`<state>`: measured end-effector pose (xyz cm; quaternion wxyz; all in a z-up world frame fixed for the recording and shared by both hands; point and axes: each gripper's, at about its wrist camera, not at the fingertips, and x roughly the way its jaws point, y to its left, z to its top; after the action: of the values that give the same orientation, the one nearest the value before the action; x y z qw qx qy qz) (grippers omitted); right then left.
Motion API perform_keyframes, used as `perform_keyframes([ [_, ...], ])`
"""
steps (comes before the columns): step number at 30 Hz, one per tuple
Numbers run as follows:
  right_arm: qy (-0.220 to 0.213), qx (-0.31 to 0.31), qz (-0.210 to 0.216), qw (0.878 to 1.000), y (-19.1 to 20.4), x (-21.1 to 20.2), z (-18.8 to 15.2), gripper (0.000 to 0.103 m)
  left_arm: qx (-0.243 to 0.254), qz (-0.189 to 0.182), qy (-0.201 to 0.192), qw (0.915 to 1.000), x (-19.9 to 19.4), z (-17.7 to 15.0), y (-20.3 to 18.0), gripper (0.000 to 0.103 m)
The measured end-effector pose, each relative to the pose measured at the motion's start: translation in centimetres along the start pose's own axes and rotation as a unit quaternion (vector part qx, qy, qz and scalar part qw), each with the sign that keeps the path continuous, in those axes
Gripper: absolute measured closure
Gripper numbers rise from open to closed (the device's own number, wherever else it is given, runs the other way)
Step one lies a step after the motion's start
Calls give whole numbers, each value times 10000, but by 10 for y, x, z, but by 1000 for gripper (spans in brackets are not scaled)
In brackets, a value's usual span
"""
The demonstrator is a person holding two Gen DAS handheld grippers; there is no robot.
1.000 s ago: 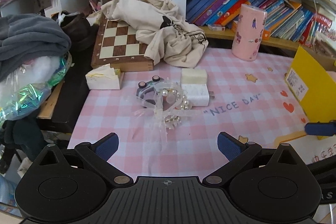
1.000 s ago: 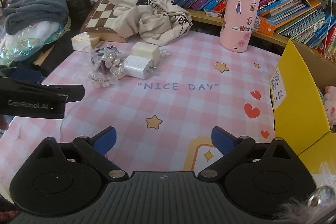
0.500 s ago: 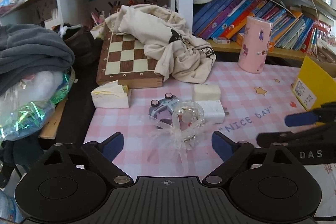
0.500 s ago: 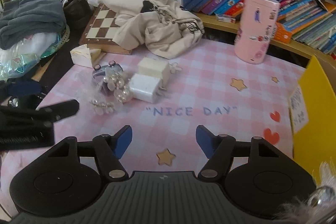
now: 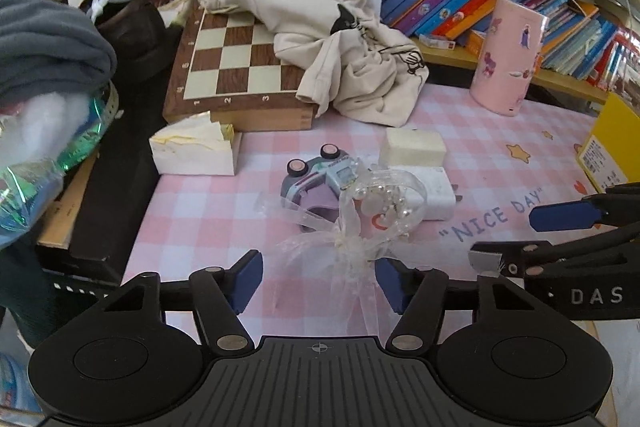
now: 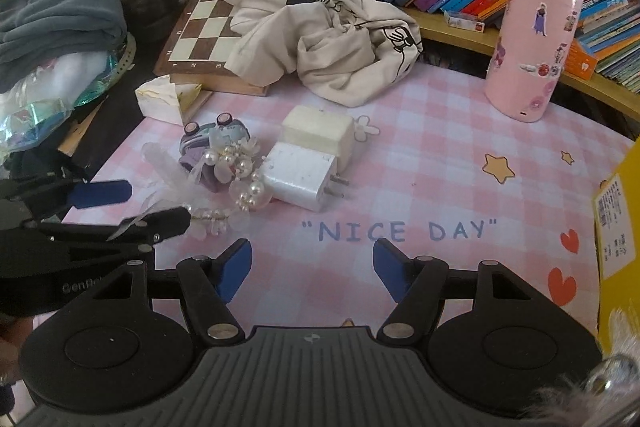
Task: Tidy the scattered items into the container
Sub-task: 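Grasp the clear ribbon bow with left tool while right tool grasps the white tissue roll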
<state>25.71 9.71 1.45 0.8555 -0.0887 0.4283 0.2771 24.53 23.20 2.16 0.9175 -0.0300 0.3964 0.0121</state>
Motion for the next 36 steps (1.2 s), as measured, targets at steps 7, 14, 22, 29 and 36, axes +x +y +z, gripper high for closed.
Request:
perform_keyframes([
  [7, -84, -51, -79, 9999, 5, 18, 19, 41, -32, -192, 128, 9997, 14, -1, -2, 67],
  [14, -115, 25, -45, 9999, 11, 35, 41, 46, -12, -516, 246, 9984, 10, -9, 6, 99],
  [22, 113, -295, -301, 9990, 25, 61, 53, 46, -138, -417, 371, 9983, -8, -21, 22, 98],
  [29, 243, -317, -321, 9987, 27, 70, 50, 45, 112, -421, -64, 9990, -19, -12, 15, 63],
  [36, 192, -369, -272, 9988, 25, 65, 46, 48, 328, -454, 48, 9984, -1, -7, 3, 56],
])
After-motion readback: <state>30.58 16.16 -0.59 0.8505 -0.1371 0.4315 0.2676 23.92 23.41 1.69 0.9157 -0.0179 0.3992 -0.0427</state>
